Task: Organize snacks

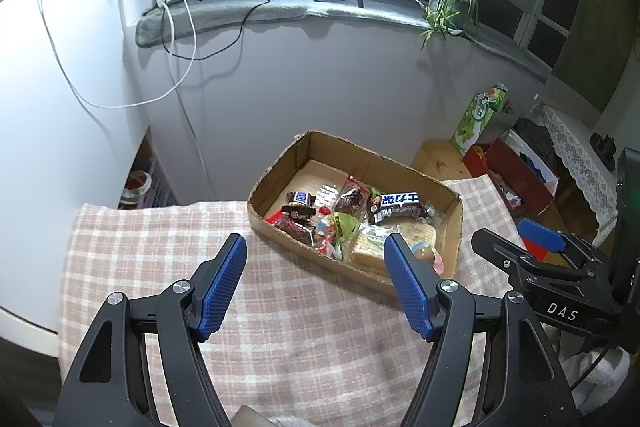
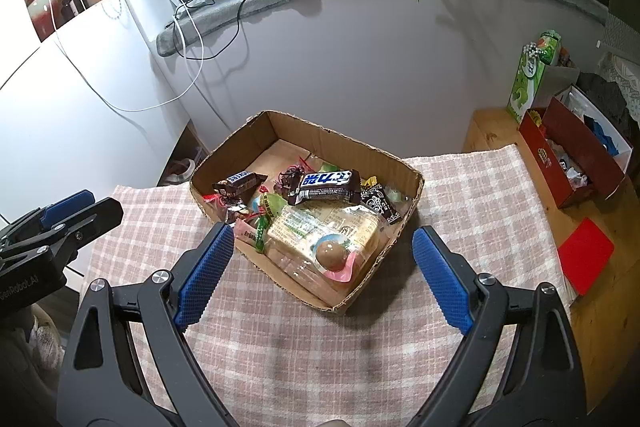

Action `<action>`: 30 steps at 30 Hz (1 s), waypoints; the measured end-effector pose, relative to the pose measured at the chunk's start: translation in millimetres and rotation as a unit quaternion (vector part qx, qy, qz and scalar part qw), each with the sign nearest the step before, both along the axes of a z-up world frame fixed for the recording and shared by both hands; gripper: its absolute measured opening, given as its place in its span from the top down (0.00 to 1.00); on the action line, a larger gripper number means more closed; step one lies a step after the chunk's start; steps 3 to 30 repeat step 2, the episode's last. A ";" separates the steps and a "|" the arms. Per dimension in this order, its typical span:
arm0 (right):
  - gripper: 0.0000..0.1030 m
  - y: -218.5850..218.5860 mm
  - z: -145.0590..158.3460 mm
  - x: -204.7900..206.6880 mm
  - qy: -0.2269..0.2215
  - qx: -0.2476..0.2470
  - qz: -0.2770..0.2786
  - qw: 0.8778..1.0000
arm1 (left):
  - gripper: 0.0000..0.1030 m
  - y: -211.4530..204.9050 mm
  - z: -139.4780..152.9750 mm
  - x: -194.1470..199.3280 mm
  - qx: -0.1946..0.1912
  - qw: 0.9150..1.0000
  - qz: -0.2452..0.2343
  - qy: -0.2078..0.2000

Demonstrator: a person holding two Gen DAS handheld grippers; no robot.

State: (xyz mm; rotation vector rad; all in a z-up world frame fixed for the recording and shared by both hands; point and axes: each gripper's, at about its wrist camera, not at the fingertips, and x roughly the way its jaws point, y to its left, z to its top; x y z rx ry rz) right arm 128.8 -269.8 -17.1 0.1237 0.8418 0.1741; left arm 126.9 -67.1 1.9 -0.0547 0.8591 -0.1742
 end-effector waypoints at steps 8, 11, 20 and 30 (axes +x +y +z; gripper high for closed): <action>0.10 0.1 -2.7 -1.7 0.002 -0.001 -0.001 1.000 | 0.31 -0.8 -0.2 -0.4 0.002 1.000 -0.001 -0.003; 0.10 0.1 -2.7 -1.7 0.002 -0.001 -0.001 1.000 | 0.31 -0.8 -0.2 -0.4 0.002 1.000 -0.001 -0.003; 0.10 0.1 -2.7 -1.7 0.002 -0.001 -0.001 1.000 | 0.31 -0.8 -0.2 -0.4 0.002 1.000 -0.001 -0.003; 0.10 0.1 -2.7 -1.7 0.002 -0.001 -0.001 1.000 | 0.31 -0.8 -0.2 -0.4 0.002 1.000 -0.001 -0.003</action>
